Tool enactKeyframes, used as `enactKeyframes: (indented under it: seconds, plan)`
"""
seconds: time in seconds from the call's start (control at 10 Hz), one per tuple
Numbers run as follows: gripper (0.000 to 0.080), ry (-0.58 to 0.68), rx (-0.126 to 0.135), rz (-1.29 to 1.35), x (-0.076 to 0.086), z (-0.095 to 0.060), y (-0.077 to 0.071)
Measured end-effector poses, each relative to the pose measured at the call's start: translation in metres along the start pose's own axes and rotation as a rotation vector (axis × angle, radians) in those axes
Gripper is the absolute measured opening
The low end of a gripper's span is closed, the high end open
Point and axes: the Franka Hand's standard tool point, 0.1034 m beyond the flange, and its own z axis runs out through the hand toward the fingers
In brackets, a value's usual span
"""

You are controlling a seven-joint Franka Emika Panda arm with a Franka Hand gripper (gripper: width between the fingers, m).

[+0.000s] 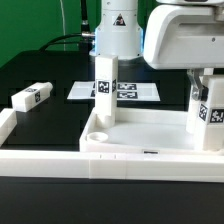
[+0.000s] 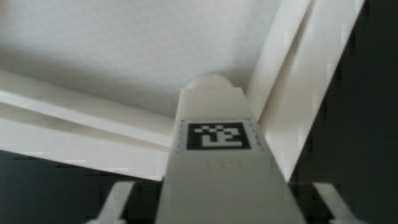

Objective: Assemble desk

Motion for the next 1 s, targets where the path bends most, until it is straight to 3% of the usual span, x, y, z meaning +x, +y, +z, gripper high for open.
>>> enactKeyframes:
  seconds: [0.4, 0.7, 1.0]
  plan:
    - [0.0288, -0.004, 0.02, 0.343, 0.0, 0.0, 0.004]
    - [0.029, -0.004, 0.01, 0.504, -0.001, 0.001, 0.013]
    - [0.029, -0.017, -0.028, 0.691, -0.004, 0.0, 0.026]
